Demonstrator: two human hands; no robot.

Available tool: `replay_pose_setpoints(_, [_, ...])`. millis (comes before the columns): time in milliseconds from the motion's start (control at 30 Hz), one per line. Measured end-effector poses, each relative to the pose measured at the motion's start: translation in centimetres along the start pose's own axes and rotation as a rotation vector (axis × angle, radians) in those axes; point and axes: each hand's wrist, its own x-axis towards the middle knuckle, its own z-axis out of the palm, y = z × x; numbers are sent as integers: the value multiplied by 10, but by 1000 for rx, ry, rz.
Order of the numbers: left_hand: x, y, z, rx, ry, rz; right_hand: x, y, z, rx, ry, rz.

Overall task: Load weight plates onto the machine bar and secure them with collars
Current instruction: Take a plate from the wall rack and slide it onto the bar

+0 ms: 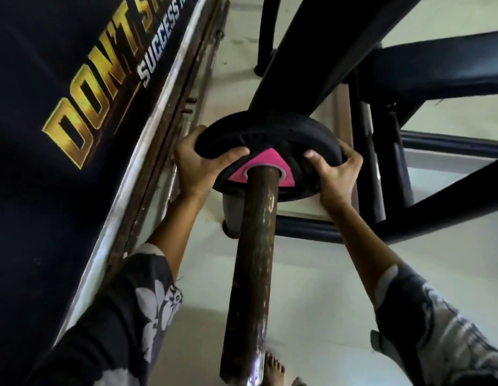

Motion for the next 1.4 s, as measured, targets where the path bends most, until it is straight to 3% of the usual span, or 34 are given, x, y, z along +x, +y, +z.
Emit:
replay_pose_setpoints(267, [-71,16,-36,30,-29,84,-82,-10,-21,5,91,22])
replay_pose_setpoints(433, [-169,41,-82,36,-34,-5,-188,-28,-49,-32,137,137])
replay_pose_setpoints(533, [-236,66,-116,51,-43,-44,-261,-55,-67,-45,75,202])
replay_pose_setpoints(800, [-314,242,-158,-17,-90,-10,-341,-223,-141,-10,111,143])
replay_pose_setpoints(1100, [-359,439,-92,-173,-59,200,-347,-404,-292,-91,253,-75])
replay_pose_setpoints(1400, [-418,557,59,-234,-125,294,-324,-457,-480,-92,388,-186])
